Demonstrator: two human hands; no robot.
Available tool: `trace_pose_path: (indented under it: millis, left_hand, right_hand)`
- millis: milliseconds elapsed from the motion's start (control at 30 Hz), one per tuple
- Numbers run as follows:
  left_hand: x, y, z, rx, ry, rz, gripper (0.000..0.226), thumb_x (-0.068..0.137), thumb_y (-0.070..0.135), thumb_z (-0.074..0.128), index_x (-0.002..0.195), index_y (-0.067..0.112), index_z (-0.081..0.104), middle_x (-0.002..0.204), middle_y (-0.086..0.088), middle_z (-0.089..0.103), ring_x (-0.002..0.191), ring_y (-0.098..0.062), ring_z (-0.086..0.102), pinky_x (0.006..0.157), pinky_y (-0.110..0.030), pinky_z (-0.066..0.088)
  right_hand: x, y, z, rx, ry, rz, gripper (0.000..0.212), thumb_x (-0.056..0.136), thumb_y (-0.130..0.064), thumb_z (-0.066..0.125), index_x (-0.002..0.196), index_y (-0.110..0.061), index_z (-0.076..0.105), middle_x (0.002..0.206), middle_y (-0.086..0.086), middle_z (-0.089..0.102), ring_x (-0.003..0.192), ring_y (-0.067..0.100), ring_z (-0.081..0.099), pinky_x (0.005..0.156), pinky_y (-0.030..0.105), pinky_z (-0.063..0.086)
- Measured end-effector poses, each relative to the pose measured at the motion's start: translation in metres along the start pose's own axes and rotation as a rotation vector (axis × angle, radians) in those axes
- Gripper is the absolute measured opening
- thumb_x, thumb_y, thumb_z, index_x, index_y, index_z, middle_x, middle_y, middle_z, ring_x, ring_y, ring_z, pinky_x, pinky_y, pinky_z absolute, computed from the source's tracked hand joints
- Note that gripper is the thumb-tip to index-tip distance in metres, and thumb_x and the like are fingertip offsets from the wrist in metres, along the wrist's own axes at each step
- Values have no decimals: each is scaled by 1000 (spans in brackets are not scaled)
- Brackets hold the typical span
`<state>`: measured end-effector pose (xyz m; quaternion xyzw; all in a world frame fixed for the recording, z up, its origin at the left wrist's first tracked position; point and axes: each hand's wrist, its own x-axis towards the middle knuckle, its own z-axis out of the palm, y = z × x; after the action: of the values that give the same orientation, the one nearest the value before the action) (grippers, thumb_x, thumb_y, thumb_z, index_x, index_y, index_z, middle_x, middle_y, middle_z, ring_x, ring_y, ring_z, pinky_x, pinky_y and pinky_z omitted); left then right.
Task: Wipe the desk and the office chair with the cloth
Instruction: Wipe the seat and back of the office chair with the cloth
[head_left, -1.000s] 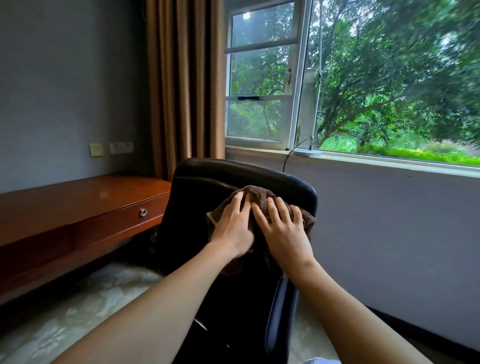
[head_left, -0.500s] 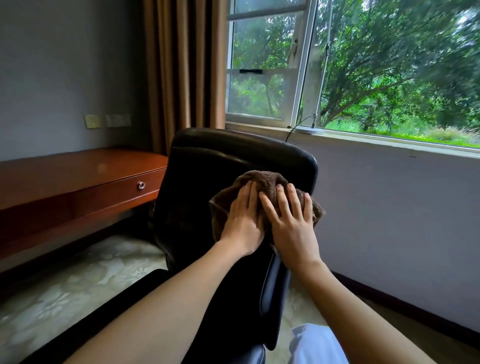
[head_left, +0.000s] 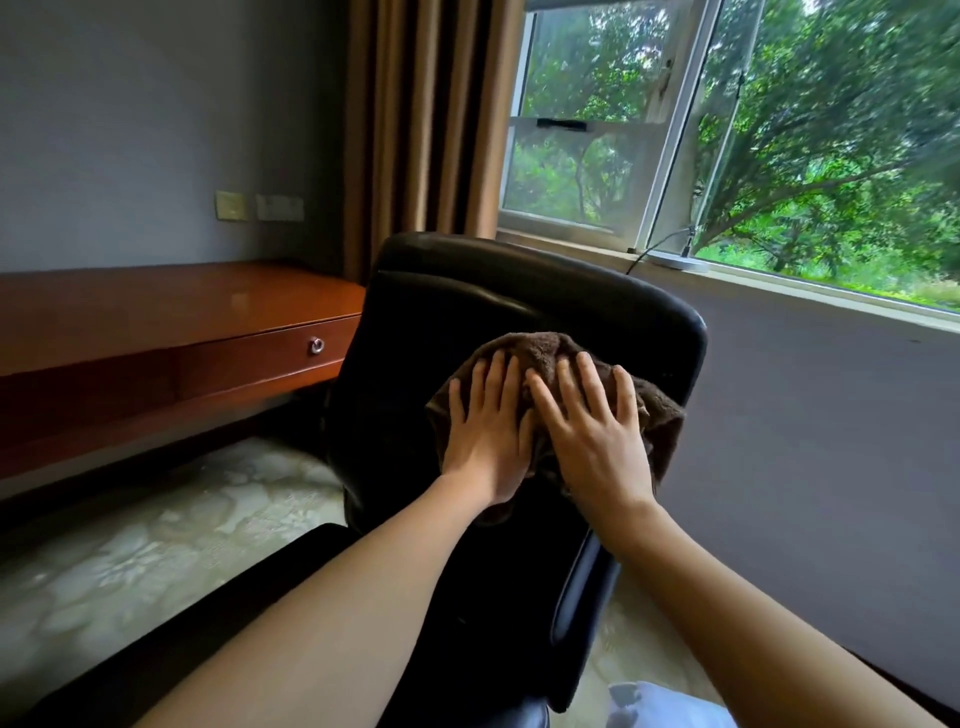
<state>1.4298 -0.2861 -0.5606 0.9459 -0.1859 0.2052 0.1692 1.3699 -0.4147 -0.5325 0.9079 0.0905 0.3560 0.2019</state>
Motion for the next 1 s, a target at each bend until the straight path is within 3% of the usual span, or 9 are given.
trace_pose_path:
  millis: [200, 533, 700, 1000]
  left_hand:
    - [18, -35, 12, 51, 47, -79, 67, 106, 47, 14, 156, 18, -20, 165, -7, -23, 152, -30, -21, 122, -56, -10]
    - [43, -91, 29, 65, 57, -133, 62, 106, 45, 9, 146, 20, -32, 164, -3, -27, 150, -26, -26, 121, -60, -10]
    - [48, -128, 39, 119, 36, -165, 65, 106, 43, 9, 153, 16, -27, 163, -6, -30, 150, -27, -28, 120, -62, -6]
    - [49, -192, 55, 148, 28, -254, 63, 105, 41, 4, 152, 15, -28, 163, -2, -29, 150, -22, -27, 121, -59, -7]
  right_hand:
    - [36, -20, 16, -20, -32, -54, 72, 85, -22, 66, 151, -12, 41, 152, 24, 43, 144, 43, 35, 112, 65, 28]
    - [81, -63, 44, -157, -72, -82, 66, 97, -30, 31, 159, -13, 13, 162, 24, 19, 149, 44, 18, 115, 59, 16]
    - [99, -92, 66, -135, -61, -123, 66, 98, -29, 21, 160, -13, 5, 164, 25, 13, 151, 43, 14, 116, 59, 15]
    - [125, -149, 101, -167, 15, -129, 63, 101, -32, 26, 160, -17, 11, 163, 23, 17, 151, 41, 18, 117, 58, 17]
